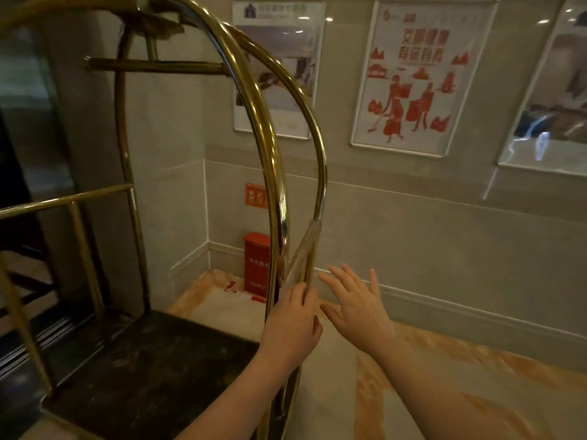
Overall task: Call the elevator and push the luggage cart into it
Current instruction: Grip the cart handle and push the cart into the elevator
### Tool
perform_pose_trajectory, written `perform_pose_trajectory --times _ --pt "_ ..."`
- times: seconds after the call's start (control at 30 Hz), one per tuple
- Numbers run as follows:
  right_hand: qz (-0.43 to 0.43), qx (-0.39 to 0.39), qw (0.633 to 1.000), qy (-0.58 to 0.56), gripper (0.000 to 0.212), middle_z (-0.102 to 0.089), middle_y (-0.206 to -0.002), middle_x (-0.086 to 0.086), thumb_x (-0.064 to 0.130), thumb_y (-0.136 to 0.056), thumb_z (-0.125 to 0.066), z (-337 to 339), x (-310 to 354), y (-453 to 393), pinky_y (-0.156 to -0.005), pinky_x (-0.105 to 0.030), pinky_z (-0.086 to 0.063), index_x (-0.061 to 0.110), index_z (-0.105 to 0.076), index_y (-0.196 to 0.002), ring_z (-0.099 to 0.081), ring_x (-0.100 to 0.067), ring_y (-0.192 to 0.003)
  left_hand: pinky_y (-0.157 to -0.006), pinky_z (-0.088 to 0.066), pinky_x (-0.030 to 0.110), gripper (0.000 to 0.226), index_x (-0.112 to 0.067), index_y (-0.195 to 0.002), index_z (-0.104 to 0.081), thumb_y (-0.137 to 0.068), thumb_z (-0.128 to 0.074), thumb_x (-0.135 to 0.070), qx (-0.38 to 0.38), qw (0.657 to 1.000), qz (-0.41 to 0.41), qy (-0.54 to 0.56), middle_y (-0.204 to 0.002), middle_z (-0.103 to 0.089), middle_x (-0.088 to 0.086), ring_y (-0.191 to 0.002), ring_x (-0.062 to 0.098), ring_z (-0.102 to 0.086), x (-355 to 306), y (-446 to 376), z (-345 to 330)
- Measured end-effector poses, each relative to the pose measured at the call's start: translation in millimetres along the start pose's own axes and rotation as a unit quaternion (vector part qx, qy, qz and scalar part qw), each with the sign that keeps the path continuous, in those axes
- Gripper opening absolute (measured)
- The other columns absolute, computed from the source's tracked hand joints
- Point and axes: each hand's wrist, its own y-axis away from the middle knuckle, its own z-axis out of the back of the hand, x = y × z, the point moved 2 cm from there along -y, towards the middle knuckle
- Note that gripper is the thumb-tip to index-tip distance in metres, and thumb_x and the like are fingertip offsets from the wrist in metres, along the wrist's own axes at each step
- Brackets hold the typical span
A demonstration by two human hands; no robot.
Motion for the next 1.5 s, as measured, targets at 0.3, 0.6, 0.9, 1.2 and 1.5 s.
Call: perform_pose_trajectory --times 0.3,0.6,0.9,1.2,1.5 --pt "0.185 0.047 0.977 -0.091 0.055 -0.026 -0.155 0.01 0.05 -0.094 -0.044 -56 -118 -89 -0.112 -0.056 0.007 0.04 -0.024 -0.145 -0.012 -0.016 -0.144 -0.113 -0.03 0.039 0.044 -0.025 -0.134 -0.044 -0.091 -0.054 -0.029 -0.034 0.969 0.217 -0.112 -0.146 -0.043 0.002 -0.138 0.019 -0.034 -18 -73 -71" --pt "0.334 0.06 0.921 -0.19 0.066 -0.044 -0.144 -0.006 0.03 -0.082 -0.068 -141 -158 -205 -0.109 -0.049 -0.031 0.024 -0.038 -0.14 -0.039 -0.027 -0.132 -0.117 -0.023 0.039 0.058 -0.023 -0.143 -0.031 -0.09 -0.053 -0.017 -0.005 0.921 0.354 -0.162 -0.149 -0.033 0.002 -0.138 0.021 -0.03 15 -128 -102" --pt "0.409 0.173 0.887 -0.125 0.081 -0.03 -0.152 0.005 0.043 -0.079 -0.066 -236 -189 -308 -0.113 -0.039 -0.012 0.034 -0.021 -0.146 -0.026 -0.019 -0.14 -0.082 -0.046 0.038 0.044 -0.024 -0.13 -0.042 -0.089 -0.054 -0.038 0.103 0.836 0.469 -0.266 -0.119 -0.059 0.004 -0.103 0.025 -0.059 62 -164 -141" --pt "0.577 0.188 0.792 -0.072 0.013 -0.056 -0.085 0.02 0.038 -0.086 -0.051 -238 -188 -387 -0.059 -0.013 -0.033 0.034 -0.053 -0.098 -0.051 0.0 -0.073 -0.051 -0.027 0.027 0.044 -0.03 -0.085 -0.057 -0.055 -0.08 -0.052 0.061 0.803 0.483 -0.343 -0.071 -0.063 -0.009 -0.059 0.013 -0.061 60 -175 -141" --pt "0.632 0.152 0.75 -0.125 0.021 -0.064 -0.1 0.005 0.039 -0.085 -0.051 -275 -171 -409 -0.068 -0.035 -0.056 0.032 -0.051 -0.105 -0.063 -0.017 -0.08 -0.032 -0.039 0.021 0.05 -0.032 -0.071 -0.056 -0.036 -0.087 -0.05 0.072 0.765 0.518 -0.376 -0.054 -0.057 -0.01 -0.04 0.009 -0.053 83 -174 -141"
